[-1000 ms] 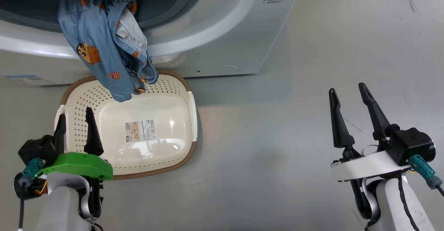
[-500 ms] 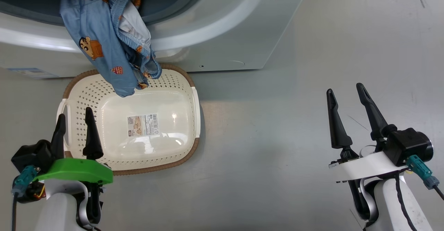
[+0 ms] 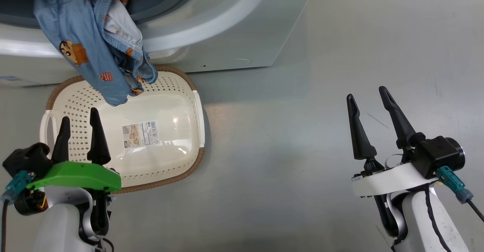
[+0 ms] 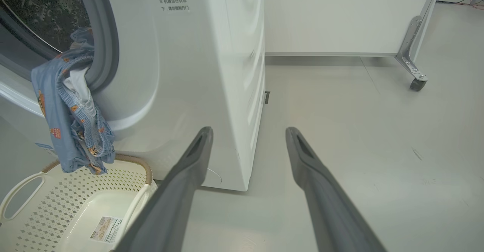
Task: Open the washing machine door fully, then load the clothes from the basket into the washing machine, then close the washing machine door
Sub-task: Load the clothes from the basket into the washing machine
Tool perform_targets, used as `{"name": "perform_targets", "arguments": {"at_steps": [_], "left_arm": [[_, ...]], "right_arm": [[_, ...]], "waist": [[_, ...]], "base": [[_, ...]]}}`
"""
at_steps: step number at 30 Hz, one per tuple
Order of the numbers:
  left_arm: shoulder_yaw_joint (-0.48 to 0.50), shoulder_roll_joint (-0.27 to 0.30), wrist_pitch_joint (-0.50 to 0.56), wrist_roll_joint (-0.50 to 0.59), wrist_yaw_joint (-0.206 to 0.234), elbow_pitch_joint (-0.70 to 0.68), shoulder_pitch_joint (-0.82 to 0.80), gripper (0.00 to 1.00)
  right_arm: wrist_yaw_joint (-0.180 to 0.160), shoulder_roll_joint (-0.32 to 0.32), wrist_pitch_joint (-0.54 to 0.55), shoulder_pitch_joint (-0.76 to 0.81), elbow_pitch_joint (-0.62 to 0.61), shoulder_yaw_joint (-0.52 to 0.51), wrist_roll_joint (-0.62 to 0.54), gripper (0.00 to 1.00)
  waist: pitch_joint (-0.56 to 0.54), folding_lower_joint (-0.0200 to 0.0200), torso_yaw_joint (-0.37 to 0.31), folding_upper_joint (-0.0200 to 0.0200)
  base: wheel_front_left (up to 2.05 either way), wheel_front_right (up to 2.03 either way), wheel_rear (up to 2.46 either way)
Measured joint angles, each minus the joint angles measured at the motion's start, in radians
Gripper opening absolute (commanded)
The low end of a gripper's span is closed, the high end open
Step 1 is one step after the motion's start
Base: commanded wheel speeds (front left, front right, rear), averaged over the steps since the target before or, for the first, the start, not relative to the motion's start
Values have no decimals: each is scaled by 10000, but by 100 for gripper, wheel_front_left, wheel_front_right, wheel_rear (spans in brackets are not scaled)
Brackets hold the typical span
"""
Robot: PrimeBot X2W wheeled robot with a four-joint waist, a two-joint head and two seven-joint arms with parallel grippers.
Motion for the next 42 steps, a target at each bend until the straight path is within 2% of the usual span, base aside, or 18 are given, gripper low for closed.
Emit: {"name": "perform_targets", "arguments": {"at_steps": [10,20,28,42], "left_arm": [[-84,31,462,-397,-328,46,-890,100],[58,322,665,-489,-345,625,-1714,100],[75,334,844,-679,-353,1014,-2246,100],[71,627,924,-765,-510,1710,-3299,100]], "right_arm": [[2,0,0,-160,-105,25,59,100],[2,2,0,-369,-173,63,59,100],[2,4,0,-369,-207,27,59,100],[2,8,0,-361,-286,-88,-56,100]], "waist": [[432,0,-467,0],[817,0,-840,0],[1082,0,-1068,0],[1435,0,-1218,0]], "base": [[0,0,0],[0,0,0],[0,0,0],[0,0,0]]}}
